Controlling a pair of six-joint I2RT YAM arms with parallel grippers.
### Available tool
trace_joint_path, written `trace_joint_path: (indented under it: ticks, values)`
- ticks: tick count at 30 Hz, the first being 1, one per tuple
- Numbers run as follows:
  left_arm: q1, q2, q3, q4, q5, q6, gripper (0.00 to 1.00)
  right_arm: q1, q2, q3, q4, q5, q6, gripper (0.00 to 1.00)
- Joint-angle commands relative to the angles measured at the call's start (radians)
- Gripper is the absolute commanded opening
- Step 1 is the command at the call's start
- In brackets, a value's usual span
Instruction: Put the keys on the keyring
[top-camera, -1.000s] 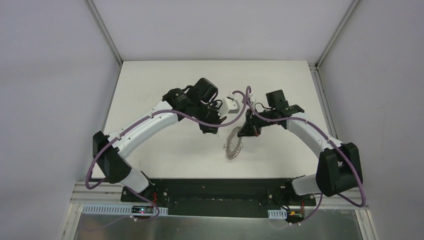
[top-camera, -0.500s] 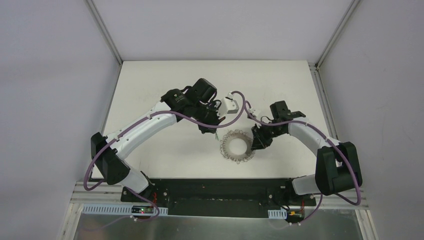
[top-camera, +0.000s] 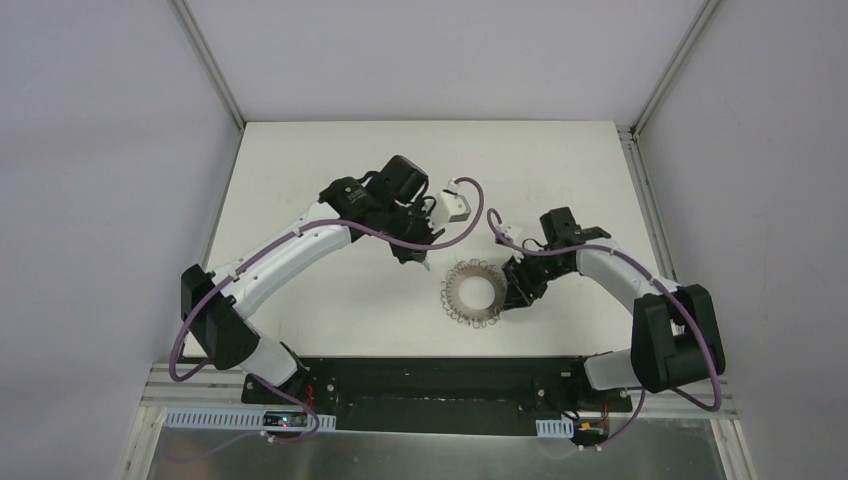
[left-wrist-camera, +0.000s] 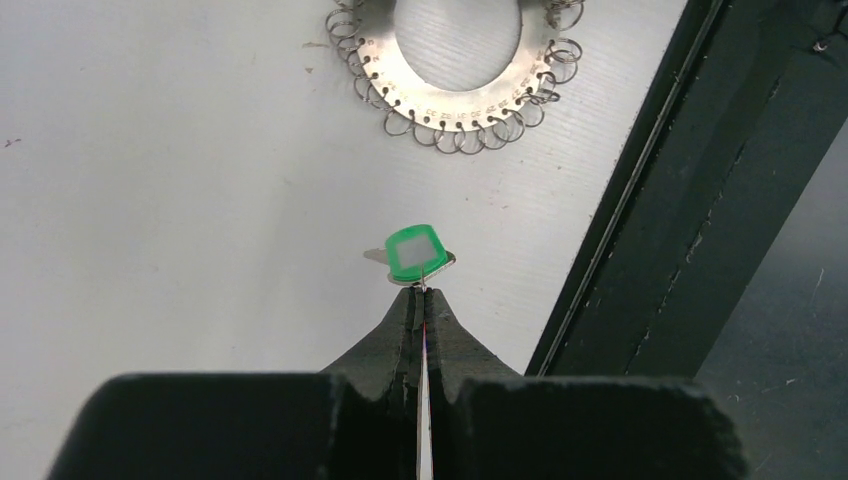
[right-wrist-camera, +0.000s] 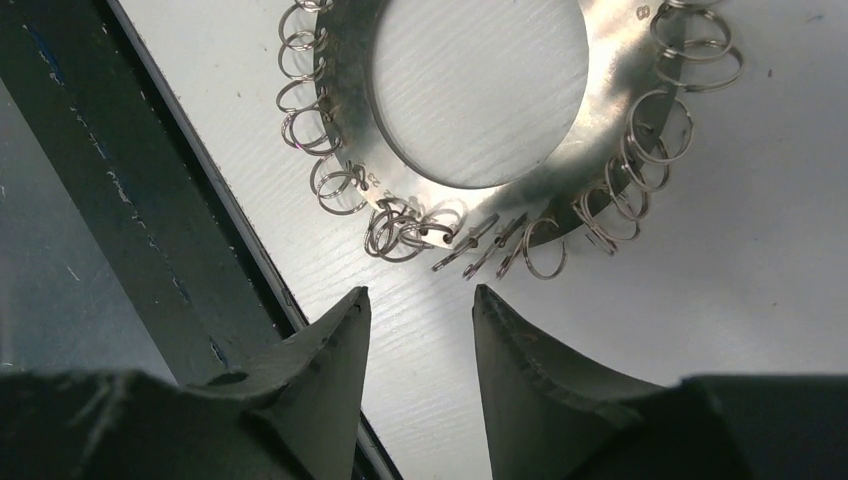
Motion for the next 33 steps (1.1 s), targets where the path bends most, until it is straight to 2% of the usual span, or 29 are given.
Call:
trace_joint_path:
  ticks: [1, 9, 16, 23, 27, 33]
  values:
    - [0.037, -0.061, -0.02, 0.037, -0.024, -0.035, 0.0, -0.001, -0.065, -0.021, 0.002, 0.003, 0.02, 0.45]
    - [0.122, -0.123, -0.058, 0.074, -0.034, -0.079, 0.0, 0.056, -0.093, -0.013, 0.037, 0.006, 0.078, 0.41]
    - [0.226, -0.186, -0.113, 0.132, 0.004, -0.133, 0.0, 0.076, -0.146, 0.057, 0.028, -0.043, 0.087, 0.48]
    - [0.308, -0.218, -0.163, 0.179, 0.09, -0.168, 0.0, 0.075, -0.141, 0.229, -0.038, -0.122, 0.083, 0.64]
    - [0.322, -0.216, -0.198, 0.198, 0.065, -0.166, 0.0, 0.073, -0.13, 0.306, -0.035, -0.141, 0.13, 0.73]
    - [0.323, -0.136, -0.245, 0.222, 0.043, -0.206, 0.0, 0.051, -0.1, 0.302, 0.009, -0.224, 0.253, 0.94]
